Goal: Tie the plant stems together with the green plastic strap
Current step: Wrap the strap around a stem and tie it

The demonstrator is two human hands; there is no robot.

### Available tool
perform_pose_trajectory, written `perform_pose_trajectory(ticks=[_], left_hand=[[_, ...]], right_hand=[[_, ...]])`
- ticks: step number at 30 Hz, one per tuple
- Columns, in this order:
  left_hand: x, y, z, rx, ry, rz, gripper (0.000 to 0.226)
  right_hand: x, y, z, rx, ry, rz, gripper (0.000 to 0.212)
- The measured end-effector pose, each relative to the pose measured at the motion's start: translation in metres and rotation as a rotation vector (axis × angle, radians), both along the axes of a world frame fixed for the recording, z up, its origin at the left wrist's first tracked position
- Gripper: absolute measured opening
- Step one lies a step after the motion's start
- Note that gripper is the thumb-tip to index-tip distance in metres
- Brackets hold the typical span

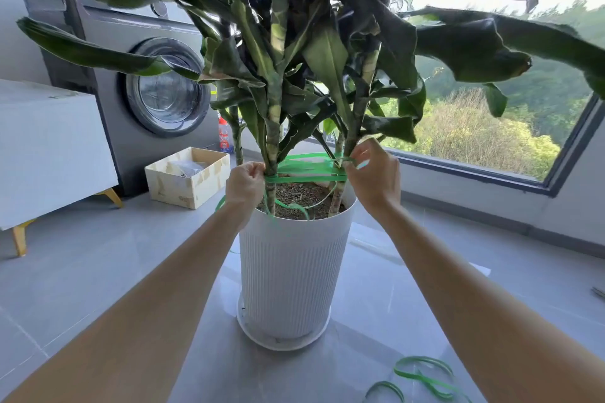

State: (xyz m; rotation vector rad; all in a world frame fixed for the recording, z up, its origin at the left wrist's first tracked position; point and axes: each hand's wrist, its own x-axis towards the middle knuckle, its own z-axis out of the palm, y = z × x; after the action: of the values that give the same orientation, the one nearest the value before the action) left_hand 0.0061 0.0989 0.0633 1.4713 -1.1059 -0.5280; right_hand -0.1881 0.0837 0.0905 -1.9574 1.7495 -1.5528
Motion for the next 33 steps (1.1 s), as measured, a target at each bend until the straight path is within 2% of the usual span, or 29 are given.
perform_pose_trajectory(ticks=[2,7,10,12,16,18,22,25,30,33], left_hand=[[-0.002,0.000,0.000,0.009,-0.009,0.005,0.026],[0.001,-0.006,-0.004,0.024,0.023,-0.004,0.026],[0.004,-0.009,-0.006,0.022,0.020,-0.027,0.026],[0.004,-0.011,-0.008,0.025,0.023,-0.065,0.026],[-0.001,-0.010,-0.009,0.062,0.101,-0.128,0.027],[-0.001,-0.011,-0.009,0.080,0.127,-0.139,0.029],[0.002,-0.012,-0.011,0.095,0.197,-0.199,0.020],[0.006,-0.013,-0.008,0.112,0.281,-0.253,0.026],[0.000,-0.014,-0.001,0.105,0.375,-0.380,0.042],[-0.002,-0.018,-0.003,0.106,0.392,-0.418,0.065]], right_hand=[[-0.005,-0.001,-0.002,0.039,-0.103,0.038,0.013],[-0.006,-0.007,-0.016,0.295,-0.350,0.197,0.019],[-0.006,-0.011,-0.017,0.430,-0.640,0.333,0.021],[-0.005,-0.012,-0.016,0.449,-0.836,0.386,0.009],[-0.002,-0.016,-0.015,0.451,-1.067,0.495,0.021],[0.002,-0.021,-0.016,0.479,-1.064,0.507,0.028],[0.012,-0.036,-0.022,0.543,-0.964,0.509,0.061],[0.017,-0.045,-0.025,0.547,-0.987,0.535,0.072],[0.008,-0.049,-0.031,0.683,-0.899,0.634,0.091],[0.005,-0.050,-0.028,0.748,-0.902,0.714,0.092]])
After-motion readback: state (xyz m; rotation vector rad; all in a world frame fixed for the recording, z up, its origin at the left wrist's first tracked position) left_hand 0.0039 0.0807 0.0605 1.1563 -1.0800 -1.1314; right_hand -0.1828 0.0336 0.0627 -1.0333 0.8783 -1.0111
